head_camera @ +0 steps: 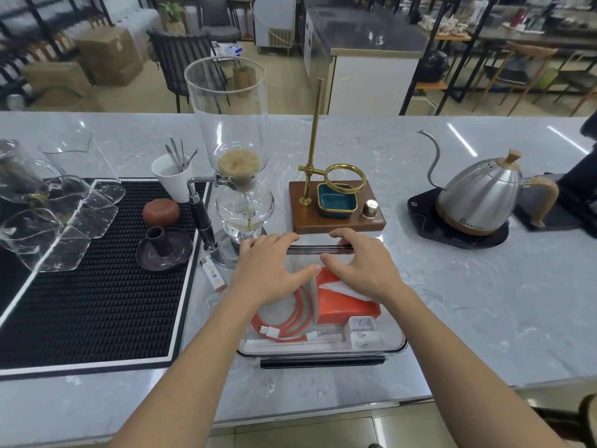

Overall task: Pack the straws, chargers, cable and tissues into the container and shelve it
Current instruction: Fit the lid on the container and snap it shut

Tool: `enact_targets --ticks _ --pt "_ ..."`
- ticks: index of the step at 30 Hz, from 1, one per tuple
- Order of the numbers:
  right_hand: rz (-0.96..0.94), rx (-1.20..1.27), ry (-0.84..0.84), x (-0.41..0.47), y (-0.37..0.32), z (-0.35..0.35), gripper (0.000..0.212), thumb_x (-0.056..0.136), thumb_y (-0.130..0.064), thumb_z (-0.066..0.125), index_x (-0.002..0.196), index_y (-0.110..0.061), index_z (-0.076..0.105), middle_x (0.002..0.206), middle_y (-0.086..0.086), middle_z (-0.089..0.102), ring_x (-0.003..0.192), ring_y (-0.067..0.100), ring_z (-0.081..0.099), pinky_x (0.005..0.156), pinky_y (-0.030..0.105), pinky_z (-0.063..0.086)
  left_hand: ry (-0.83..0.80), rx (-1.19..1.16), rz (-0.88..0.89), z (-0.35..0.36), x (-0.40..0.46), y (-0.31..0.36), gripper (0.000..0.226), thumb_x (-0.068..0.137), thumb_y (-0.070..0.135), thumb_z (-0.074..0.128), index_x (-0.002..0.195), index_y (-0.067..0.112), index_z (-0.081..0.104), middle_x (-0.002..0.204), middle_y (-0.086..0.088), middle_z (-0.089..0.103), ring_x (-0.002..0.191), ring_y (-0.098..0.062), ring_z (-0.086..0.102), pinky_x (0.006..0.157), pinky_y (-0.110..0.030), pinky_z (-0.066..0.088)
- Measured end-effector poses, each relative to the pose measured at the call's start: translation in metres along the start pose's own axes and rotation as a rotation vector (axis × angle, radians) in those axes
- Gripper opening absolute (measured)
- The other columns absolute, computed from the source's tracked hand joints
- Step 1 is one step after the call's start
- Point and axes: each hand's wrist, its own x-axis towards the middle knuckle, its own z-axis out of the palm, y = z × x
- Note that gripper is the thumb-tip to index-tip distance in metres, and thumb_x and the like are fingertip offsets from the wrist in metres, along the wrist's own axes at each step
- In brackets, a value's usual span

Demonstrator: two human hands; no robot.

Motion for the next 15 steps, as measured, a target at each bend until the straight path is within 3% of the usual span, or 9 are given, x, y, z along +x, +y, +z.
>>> enact_targets --ticks 7,15 --pt "-0.007 -0.008 -0.024 0.004 0.002 0.001 0.045 0.085 -0.053 0.061 0.122 -0.027 0.060 0.112 -0.007 0.068 0.102 0.013 0.062 0.095 0.041 0.049 -0.015 -0.005 -0.016 0.001 0.002 0.000 0.083 0.072 0.087 0.034 0.136 0.035 0.045 0.134 0.007 0.057 0.128 -0.017 0.046 0.110 -0.044 0.024" --pt "-0.047 -0.099 -0.081 0.014 0.006 0.009 0.031 0.091 -0.057 0.047 0.098 -0.031 0.063 0.098 -0.010 0.066 0.094 0.012 0.058 0.086 0.041 0.049 -0.022 0.001 -0.015 0.000 0.001 0.001 0.080 0.075 0.084 0.034 0.138 0.035 0.044 0.136 0.006 0.054 0.128 -0.018 0.044 0.110 -0.043 0.023"
